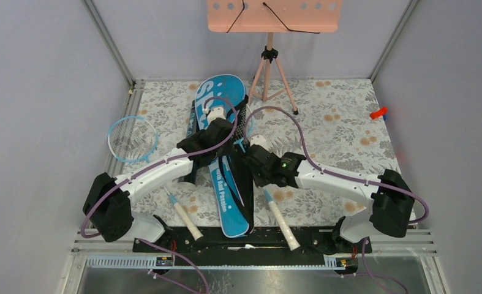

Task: Pack up the badminton gear

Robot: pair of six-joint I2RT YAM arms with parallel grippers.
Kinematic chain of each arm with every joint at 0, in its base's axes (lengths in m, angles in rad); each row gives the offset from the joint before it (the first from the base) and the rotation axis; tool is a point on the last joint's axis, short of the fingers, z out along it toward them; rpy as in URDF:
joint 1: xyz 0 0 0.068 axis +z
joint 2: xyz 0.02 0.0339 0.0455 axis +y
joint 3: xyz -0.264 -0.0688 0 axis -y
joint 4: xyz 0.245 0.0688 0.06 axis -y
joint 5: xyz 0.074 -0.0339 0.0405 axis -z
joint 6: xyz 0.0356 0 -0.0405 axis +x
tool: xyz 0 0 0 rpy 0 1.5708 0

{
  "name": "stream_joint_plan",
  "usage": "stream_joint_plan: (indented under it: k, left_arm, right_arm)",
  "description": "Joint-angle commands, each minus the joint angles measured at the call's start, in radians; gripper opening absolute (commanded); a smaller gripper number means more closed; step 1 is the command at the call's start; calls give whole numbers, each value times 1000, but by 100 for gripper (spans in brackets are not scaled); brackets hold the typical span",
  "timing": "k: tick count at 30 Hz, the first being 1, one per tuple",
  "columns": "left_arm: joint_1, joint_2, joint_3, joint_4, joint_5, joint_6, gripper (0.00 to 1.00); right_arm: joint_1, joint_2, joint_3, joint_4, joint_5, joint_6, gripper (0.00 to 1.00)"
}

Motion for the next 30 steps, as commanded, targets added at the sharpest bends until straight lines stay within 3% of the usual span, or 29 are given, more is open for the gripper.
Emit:
stream_joint_plan:
  k: [1,12,20,30]
  left_arm:
    - [-28,-90,-49,64,116,-55,0]
    - [-82,-243,-157,123,248,-75,0]
    - [-92,-312,-259,160,305,-121,0]
    - [-94,-379,-302,246,441,-158,0]
  right_arm:
    - [-34,37,142,121,11,77,0]
    - [-106,100,170,384,-67,152,0]
    - [-163,164,259,418,-114,215,0]
    - [-182,234,173,679,-114,379,0]
